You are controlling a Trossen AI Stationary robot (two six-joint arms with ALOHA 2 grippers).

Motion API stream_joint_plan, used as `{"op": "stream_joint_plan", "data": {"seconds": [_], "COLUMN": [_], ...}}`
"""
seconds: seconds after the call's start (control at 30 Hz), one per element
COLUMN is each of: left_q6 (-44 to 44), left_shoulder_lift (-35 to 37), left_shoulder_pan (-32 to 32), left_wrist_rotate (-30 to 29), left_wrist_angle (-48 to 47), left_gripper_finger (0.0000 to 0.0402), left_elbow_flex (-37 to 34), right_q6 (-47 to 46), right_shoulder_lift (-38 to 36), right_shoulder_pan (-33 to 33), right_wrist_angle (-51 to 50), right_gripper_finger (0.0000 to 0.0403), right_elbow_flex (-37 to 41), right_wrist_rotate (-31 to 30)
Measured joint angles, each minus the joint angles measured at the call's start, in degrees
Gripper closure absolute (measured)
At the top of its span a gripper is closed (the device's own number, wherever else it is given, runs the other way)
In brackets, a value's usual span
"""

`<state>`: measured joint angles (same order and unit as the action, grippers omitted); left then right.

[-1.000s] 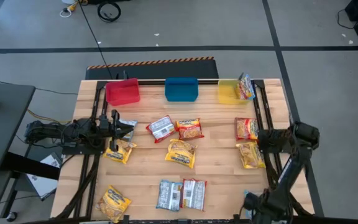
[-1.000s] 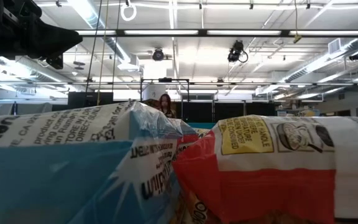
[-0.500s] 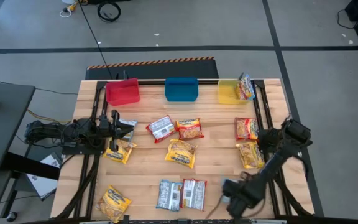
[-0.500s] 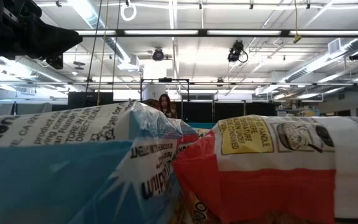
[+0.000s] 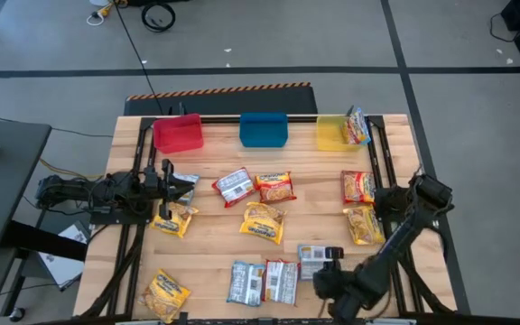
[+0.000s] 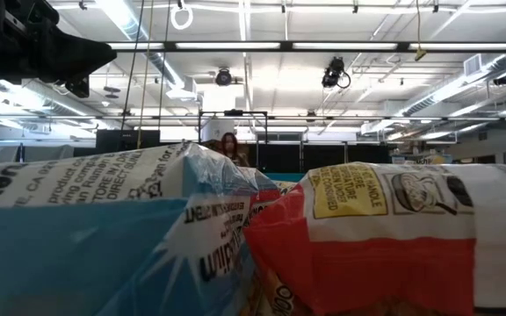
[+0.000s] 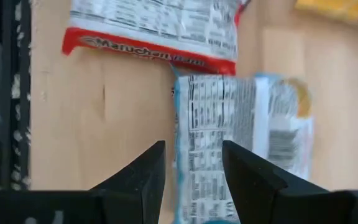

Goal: Sort Maruchan noodles
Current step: Put the blue noodle pack into the yellow bin

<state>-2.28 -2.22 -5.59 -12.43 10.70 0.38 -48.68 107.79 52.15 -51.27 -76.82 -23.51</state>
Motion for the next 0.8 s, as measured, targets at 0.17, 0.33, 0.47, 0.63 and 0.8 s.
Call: {"op": "stream_joint_plan", "data": {"seconds": [0.17,0.33,0.47,0.63,0.8], "left_q6": [0.00,0.00,0.00,0.00,0.00], "left_shoulder_lift": [-0.01,-0.02,-0.02,-0.02,-0.01], "left_shoulder_pan": [0.00,0.01,0.01,0.01,0.00], "left_wrist_rotate": [0.01,0.02,0.02,0.02,0.00], "left_wrist_angle": [-0.01,-0.05,-0.05,-0.03,-0.10], "left_gripper_finger": [0.0349,0.0349,0.0349,0.0349,0.0349], "left_elbow_flex": [-0.01,0.00,-0.01,0.00,-0.02], "right_q6": [9.67,16.34,16.39,15.59,5.83], "right_shoulder_lift": [2.34,7.47,10.37,12.02,12.48], "right_shoulder_pan": [3.24,4.15,4.01,3.46,2.21], "right_wrist_angle": [0.53,3.17,2.68,0.65,-4.35], "right_gripper_finger": [0.0238,0.0238,0.0238,0.0238,0.0262], "right_elbow_flex": [0.00,0.00,0.00,-0.16,-0.04], "right_wrist_rotate": [-3.04,-5.46,-10.36,-11.78,-14.31]}}
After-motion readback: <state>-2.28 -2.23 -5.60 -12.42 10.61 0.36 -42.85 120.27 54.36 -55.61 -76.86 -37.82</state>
